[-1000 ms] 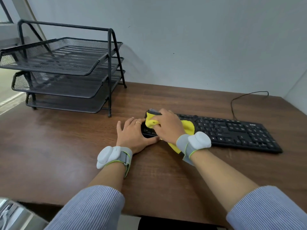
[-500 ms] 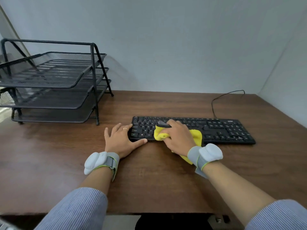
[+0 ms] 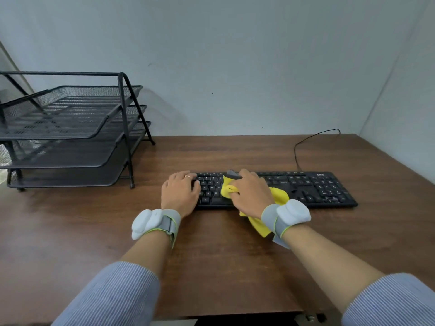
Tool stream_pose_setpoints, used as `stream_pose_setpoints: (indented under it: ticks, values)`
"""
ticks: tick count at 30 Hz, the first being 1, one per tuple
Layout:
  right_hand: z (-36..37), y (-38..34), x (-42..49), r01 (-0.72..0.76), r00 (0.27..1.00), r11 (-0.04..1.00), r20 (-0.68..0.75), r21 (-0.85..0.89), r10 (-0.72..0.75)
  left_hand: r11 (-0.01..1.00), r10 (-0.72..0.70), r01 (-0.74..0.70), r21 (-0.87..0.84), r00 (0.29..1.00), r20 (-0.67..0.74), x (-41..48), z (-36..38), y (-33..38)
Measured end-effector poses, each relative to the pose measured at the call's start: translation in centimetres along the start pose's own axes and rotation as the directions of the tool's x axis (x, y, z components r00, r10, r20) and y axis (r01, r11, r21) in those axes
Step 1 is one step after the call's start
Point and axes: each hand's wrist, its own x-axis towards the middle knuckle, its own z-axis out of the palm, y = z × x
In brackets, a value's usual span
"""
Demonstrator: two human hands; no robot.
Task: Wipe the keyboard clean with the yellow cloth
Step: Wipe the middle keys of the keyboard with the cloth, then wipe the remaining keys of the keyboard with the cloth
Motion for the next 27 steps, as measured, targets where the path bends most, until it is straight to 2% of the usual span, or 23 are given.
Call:
stream_pose_setpoints:
  ticks: [2,4,9,14,24,27]
  values:
    - [0.3,-0.6,0.6,0.070,0.997,0.997,0.046,-0.022,-0.069,1.000,0.021,-0.022,0.011,0.999,0.026,0.4,0.7,0.6]
    - [0.2,-0.7,1.4,0.074,0.996,0.997,0.044,-0.037,-0.072,0.999,0.023,-0.024,0.036,0.999,0.029,0.3,1.6,0.7]
    - [0.4,0.4,3.8,-0.117,0.993,0.991,-0.039,-0.067,0.114,0.999,-0.013,0.016,0.039,0.997,-0.070,-0.9,3.2,0.4]
    - [1.9,-1.4,6.0,0.036,0.999,0.992,0.004,-0.122,-0.036,0.996,-0.015,0.024,0.083,0.994,-0.104,-0.9,3.8,0.4]
    - [1.4,0.4,6.6,0.072,0.995,0.976,-0.054,-0.208,-0.085,0.995,-0.016,0.027,0.093,0.993,-0.117,-0.9,3.8,0.5]
    - [1.6,0.3,6.4,0.143,0.984,0.959,-0.072,-0.246,-0.165,0.996,-0.014,0.025,0.091,0.992,-0.123,-1.0,3.8,0.5]
